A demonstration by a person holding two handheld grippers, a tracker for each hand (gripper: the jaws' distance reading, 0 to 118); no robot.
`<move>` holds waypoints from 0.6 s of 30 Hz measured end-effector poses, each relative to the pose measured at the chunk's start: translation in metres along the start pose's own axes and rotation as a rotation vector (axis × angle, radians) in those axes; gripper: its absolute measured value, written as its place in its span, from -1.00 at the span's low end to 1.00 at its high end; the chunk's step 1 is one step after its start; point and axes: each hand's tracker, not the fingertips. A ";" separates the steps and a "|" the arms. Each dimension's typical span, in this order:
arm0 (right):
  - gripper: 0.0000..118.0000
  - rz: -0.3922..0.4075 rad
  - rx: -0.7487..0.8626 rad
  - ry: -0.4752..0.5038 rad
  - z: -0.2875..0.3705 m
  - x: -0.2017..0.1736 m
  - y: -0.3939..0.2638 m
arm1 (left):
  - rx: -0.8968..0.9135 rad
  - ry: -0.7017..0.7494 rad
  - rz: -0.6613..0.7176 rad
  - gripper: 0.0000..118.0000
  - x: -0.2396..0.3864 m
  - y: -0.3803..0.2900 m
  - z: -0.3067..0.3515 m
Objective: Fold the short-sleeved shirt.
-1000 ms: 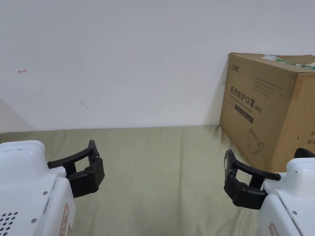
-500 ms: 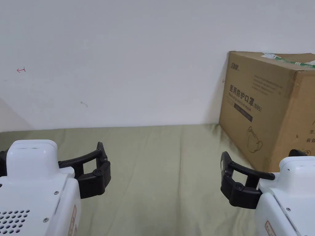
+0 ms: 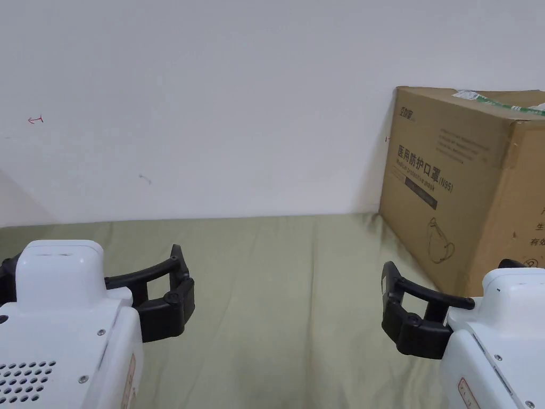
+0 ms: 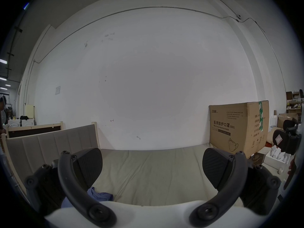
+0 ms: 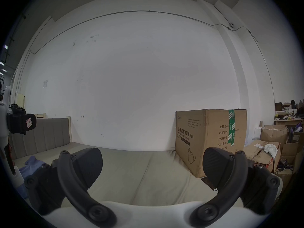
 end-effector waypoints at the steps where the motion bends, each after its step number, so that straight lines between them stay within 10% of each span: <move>1: 1.00 0.002 0.001 0.000 0.000 0.000 0.000 | -0.003 0.000 0.005 1.00 -0.001 0.000 0.000; 8: 1.00 0.011 0.004 0.006 -0.001 -0.002 0.001 | -0.008 -0.003 0.017 0.97 -0.004 -0.001 -0.001; 10: 0.93 0.005 -0.006 0.005 -0.001 -0.003 0.001 | -0.025 -0.009 0.015 0.29 -0.004 -0.001 -0.001; 11: 0.72 0.001 -0.035 0.004 -0.002 -0.003 0.001 | -0.046 -0.011 0.011 -0.32 -0.002 0.000 -0.001; 12: -0.05 -0.002 -0.053 0.007 -0.002 -0.001 0.000 | -0.060 -0.016 0.008 -0.90 -0.001 0.000 -0.002; 13: -0.90 -0.002 -0.048 0.022 -0.002 -0.001 0.001 | -0.074 -0.029 0.008 -0.88 0.000 -0.001 -0.003; 18: -1.00 -0.085 -0.093 0.029 0.000 0.012 -0.006 | -0.140 -0.071 0.045 -0.96 0.004 0.000 -0.003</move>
